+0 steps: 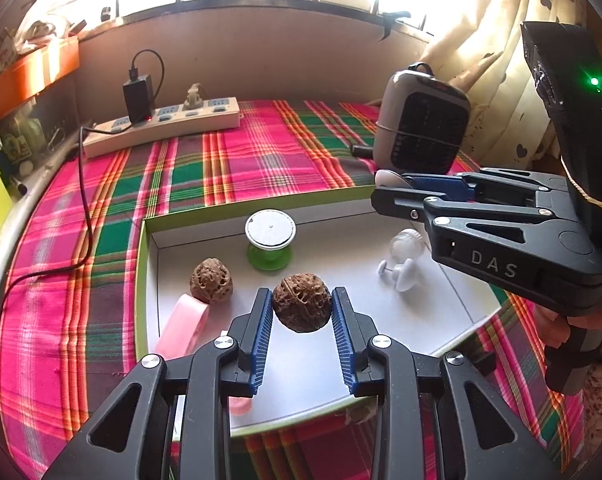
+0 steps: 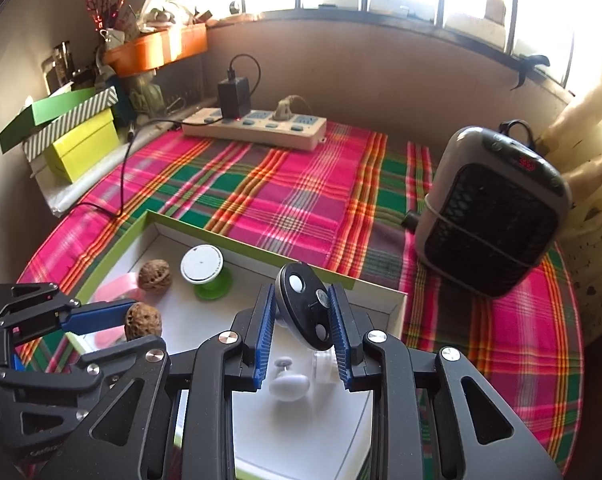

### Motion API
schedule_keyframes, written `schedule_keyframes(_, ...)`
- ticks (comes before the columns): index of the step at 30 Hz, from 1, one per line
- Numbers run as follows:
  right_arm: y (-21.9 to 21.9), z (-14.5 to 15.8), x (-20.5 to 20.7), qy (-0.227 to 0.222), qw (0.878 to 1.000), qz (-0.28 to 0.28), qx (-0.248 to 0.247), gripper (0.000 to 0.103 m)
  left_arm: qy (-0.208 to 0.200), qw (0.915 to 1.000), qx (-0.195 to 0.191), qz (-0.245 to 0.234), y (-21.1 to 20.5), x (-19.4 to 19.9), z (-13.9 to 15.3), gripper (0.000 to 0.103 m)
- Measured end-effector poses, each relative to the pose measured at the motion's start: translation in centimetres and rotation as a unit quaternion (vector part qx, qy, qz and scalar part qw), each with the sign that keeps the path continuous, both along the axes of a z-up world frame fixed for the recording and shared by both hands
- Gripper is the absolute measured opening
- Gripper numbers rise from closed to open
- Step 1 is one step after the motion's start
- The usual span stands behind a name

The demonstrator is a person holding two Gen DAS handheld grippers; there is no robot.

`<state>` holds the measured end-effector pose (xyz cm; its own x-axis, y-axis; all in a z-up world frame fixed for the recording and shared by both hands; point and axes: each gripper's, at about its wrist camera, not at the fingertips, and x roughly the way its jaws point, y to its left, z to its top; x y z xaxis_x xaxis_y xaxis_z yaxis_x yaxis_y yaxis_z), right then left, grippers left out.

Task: Organize objects
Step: 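Carry the walnut and black disc over the white box with both grippers, then open the left gripper to drop the walnut while the right releases the disc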

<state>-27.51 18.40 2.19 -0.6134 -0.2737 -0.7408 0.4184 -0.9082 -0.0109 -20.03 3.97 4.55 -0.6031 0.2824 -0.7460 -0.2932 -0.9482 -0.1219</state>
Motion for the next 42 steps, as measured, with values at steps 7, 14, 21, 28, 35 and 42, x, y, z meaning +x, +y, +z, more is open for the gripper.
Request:
schedule_keyframes(7, -0.6, -1.3, -1.3, -0.012, 1.000, -0.001, 0.014, 0.028, -0.010, 0.9999, -0.006, 0.003, -0.2, -0.9, -1.0, 0.028)
schedule_keyframes(14, -0.9, -2.5, -1.8, -0.017, 0.999, -0.003, 0.032, 0.028, -0.018, 0.9998, -0.010, 0.004, -0.2, -1.4, -1.7, 0.028)
schedule_keyframes(21, -1.3, -2.9, -2.2, -0.016, 0.999, -0.004, 0.040, 0.027, -0.019, 0.9997, -0.013, 0.006, -0.2, -1.6, -1.9, 0.028)
schedule_keyframes(28, -1.1, -3.2, -2.4, -0.021, 0.999, -0.007, 0.041, 0.027, -0.020, 0.9997, -0.013, 0.007, -0.2, -1.7, -1.9, 0.028)
schedule_keyframes(35, -1.1, -3.2, -2.4, -0.021, 0.999, -0.008, 0.040, 0.027, -0.019, 0.9997, -0.014, 0.009, -0.2, -1.7, -1.9, 0.028)
schedule_keyframes(42, -1.0, -3.3, -2.5, -0.025, 0.999, -0.015, 0.038, 0.027, -0.018, 0.9996, -0.018, 0.009, -0.3, -1.7, -2.0, 0.028)
